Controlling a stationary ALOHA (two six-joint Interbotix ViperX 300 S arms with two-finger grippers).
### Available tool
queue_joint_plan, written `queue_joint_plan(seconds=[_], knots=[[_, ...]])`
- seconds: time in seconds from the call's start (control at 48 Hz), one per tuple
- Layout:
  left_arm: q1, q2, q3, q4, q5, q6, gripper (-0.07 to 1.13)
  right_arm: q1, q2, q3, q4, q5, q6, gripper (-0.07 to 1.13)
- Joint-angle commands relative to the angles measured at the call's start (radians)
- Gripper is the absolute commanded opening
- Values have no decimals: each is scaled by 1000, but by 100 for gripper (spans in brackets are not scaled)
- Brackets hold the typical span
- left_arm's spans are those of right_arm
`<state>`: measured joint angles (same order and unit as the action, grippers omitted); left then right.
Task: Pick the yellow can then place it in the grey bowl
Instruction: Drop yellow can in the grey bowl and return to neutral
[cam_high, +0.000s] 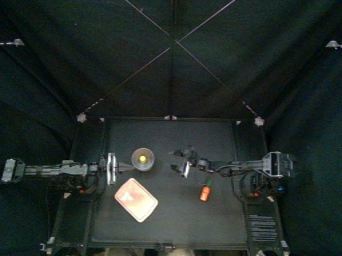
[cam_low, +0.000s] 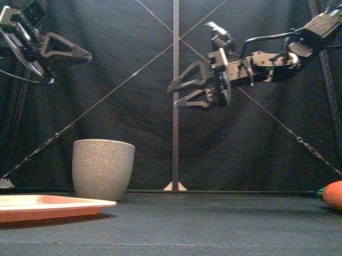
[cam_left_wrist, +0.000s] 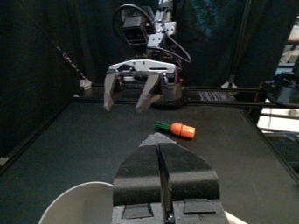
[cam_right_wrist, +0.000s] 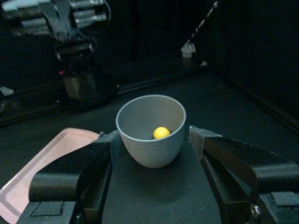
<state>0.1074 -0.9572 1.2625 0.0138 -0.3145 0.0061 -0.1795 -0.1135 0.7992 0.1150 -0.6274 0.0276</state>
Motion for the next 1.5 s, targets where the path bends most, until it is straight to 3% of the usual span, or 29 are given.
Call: queue_joint_plan(seconds=[0.021, 0.646, 0.917, 1.25, 1.5], knots=[[2, 5, -12, 0, -3, 0, -2, 2, -97, 60, -3, -32, -3, 97], [17, 5, 15, -3, -9, -2, -2, 25, -397, 325, -38, -35, -3, 97], [11, 5, 14, -6, -18, -11, -2, 49, -448, 345, -67, -35, -2, 97], [14, -9, 41, -91, -175, -12, -2, 80, -446, 339, -75, -35, -2, 97], [14, -8, 52, -135, -187, -12, -2, 86, -448, 341, -77, -35, -3, 97]])
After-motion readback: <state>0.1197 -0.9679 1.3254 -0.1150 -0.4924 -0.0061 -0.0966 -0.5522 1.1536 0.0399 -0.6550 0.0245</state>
